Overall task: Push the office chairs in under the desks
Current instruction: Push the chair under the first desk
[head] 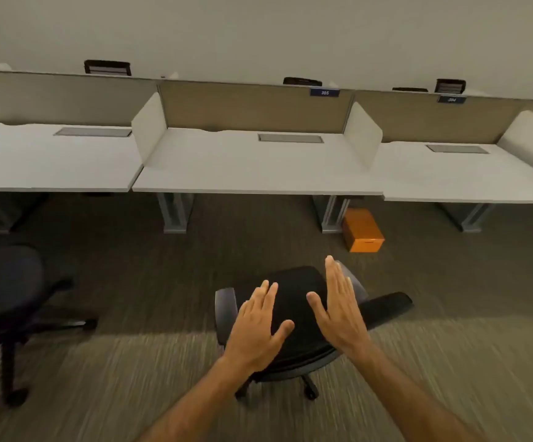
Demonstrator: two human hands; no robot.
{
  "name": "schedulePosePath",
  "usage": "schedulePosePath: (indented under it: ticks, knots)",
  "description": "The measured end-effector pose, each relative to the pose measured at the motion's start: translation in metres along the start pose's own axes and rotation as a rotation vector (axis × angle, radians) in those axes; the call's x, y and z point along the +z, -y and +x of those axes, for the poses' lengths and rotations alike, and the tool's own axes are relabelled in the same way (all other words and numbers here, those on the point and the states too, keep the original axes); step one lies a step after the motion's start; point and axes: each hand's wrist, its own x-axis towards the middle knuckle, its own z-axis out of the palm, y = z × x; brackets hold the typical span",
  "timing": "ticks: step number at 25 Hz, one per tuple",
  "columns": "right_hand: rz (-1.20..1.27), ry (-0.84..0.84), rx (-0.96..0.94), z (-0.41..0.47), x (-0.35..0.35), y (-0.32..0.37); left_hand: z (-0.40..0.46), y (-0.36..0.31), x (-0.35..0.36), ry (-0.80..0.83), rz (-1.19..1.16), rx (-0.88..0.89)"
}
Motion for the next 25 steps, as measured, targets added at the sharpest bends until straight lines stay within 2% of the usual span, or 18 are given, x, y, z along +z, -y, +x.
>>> schedulePosePath:
  ticks: [10,17,20,25]
  knots:
    - [-0.123,0.424,0.011,-0.023,-0.042,-0.133,0.008,-0.031,0.075,0.181,0.145,-0.123]
    - [-0.301,0.606,-0.026,-0.017,-0.048,-0.218,0.016,-0.055,0.126,0.241,0.177,-0.221]
    - [-0.442,0.673,-0.057,-0.019,-0.041,-0.235,0.017,-0.059,0.14,0.264,0.172,-0.286]
    - [-0.423,0.707,-0.045,0.006,-0.035,-0.244,0.031,-0.053,0.142,0.277,0.221,-0.323]
